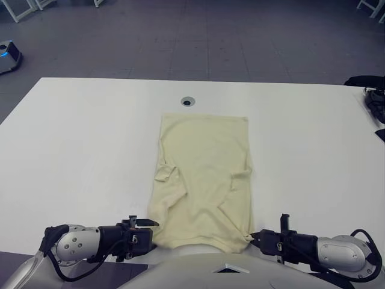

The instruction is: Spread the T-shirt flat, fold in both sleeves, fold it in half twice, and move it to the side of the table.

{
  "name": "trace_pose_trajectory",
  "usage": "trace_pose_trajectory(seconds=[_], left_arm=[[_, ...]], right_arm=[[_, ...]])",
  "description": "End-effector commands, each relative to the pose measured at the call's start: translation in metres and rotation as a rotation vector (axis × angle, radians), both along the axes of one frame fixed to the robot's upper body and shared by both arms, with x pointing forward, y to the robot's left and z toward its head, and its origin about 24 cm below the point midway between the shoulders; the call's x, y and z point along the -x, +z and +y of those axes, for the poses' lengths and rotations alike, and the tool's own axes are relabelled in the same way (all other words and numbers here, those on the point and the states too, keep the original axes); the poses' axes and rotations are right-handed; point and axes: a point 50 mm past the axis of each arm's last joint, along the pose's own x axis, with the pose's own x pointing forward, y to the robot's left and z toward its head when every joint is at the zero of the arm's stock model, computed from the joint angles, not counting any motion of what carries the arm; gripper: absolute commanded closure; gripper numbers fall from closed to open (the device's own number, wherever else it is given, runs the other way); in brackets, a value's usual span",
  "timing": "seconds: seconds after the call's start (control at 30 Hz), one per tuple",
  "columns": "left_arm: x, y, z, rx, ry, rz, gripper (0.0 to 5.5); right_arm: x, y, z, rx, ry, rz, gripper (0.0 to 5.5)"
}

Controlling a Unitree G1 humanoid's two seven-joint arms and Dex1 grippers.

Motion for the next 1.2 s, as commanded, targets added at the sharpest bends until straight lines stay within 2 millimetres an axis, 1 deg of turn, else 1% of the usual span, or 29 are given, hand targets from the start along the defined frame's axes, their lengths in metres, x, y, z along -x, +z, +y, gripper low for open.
trace_pose_trajectory(seconds=[0.03,0.33,0.47,0.63,0.7,0.77,0.87,1.03,1.2], left_arm=[[-0.001,-0.005,0.009,-0.064,0.021,0.013,3.82],[-0.002,-0.004,0.008,-0.05,-0.022,0.006,5.46],[-0.001,0.0,0.003,0.008,-0.038,0.004,5.5],[-0.006,0.016,0.0,0.108,-0.072,0.016,5.5],[-0.007,0.019,-0.002,0.176,-0.071,0.079,5.5],[-0.007,0.02,0.0,0.198,-0.073,0.122,5.5],[-0.013,0.029,0.002,0.243,-0.091,0.16,5.5],[-0.021,0.051,0.005,0.312,-0.144,0.202,5.5],[-0.017,0.069,0.005,0.415,-0.2,0.282,5.5]], right_arm=[[-0.001,0.002,0.002,-0.002,0.003,-0.017,5.46],[0.0,0.002,0.004,-0.01,-0.002,-0.016,5.46],[-0.001,0.003,0.002,-0.001,0.003,-0.019,5.46],[-0.003,0.011,-0.007,0.019,0.062,0.009,5.46],[-0.007,0.02,-0.012,0.014,0.098,0.035,5.46],[-0.013,0.026,-0.022,0.038,0.129,0.055,5.46],[-0.021,0.039,-0.034,0.057,0.175,0.084,5.46],[-0.029,0.07,-0.037,-0.02,0.221,0.102,5.46],[-0.029,0.089,-0.041,-0.038,0.259,0.135,5.46]])
